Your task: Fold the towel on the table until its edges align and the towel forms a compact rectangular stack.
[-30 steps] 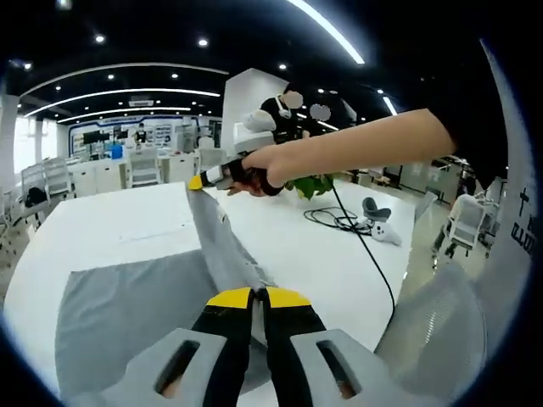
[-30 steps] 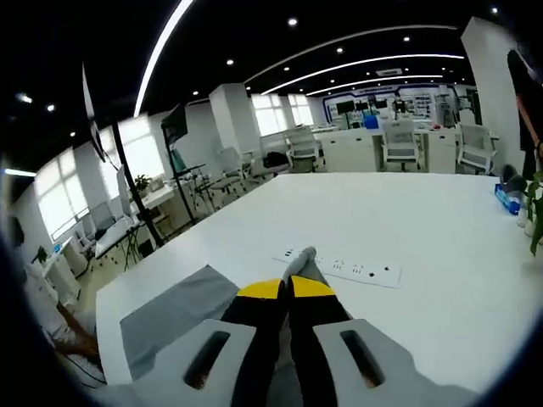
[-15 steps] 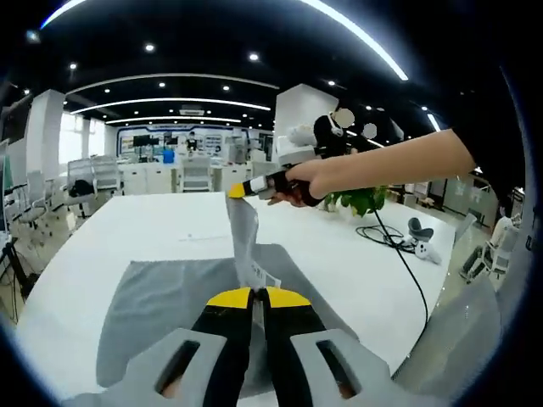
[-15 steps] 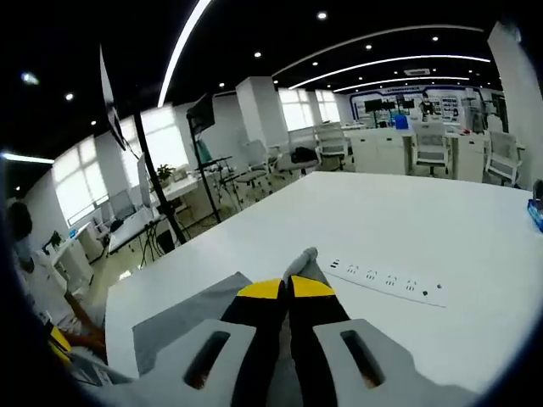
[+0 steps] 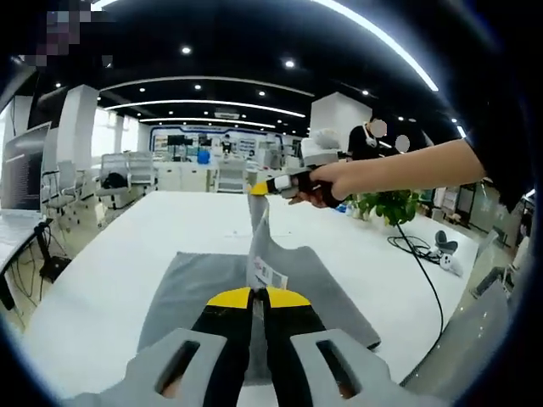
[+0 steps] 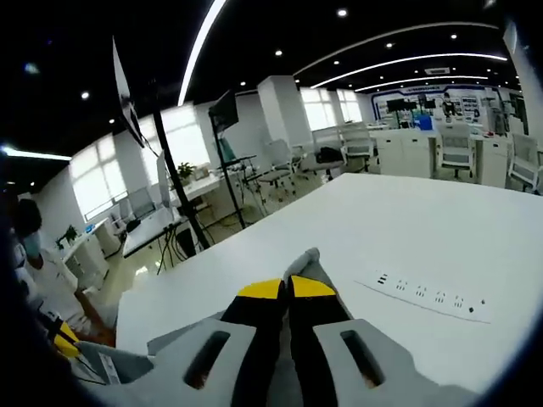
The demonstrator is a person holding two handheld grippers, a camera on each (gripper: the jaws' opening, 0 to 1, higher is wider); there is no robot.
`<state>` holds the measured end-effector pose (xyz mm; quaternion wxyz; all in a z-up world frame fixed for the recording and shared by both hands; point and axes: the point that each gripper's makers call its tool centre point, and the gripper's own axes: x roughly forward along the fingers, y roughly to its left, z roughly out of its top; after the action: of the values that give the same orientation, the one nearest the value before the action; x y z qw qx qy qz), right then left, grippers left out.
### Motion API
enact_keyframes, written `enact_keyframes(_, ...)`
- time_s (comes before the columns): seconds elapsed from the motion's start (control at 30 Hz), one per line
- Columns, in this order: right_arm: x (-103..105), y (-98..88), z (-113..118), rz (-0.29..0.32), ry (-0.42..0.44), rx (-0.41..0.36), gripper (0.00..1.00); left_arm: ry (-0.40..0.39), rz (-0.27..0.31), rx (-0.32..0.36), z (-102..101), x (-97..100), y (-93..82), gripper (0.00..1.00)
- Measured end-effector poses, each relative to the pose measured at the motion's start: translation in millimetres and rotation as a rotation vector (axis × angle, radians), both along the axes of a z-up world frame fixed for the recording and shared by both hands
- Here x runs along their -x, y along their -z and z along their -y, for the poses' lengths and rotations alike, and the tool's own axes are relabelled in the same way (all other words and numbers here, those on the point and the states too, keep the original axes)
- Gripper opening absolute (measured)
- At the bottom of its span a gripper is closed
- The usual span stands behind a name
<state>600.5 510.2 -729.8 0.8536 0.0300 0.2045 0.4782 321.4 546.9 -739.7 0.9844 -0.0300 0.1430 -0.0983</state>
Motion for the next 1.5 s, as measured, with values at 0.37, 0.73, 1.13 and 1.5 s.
enact_keyframes(0.37,3.7,10.4,-38.6,-0.022,-0.037,-0.031,0.00,-0.094,0.005,-0.006,-38.8,4.3,4.8,0.04)
enact_keyframes(0.73,3.7,12.5,-63.8,-0.038,-0.050,-0.050,0.00,-0.200,0.042,0.028,-59.6,11.5,8.1,0.04)
enact_keyframes(1.13,4.8,43.6,-92.9,-0.048,-0.064,0.003,0.00,-0.298,-0.002,0.089,-82.7,15.2,45.3,0.05)
enact_keyframes(1.5,4.3,85.6,-117.8,-0.051,-0.032,0.052,0.00,-0.433,-0.043,0.145,-103.5,14.8,85.6,0.04)
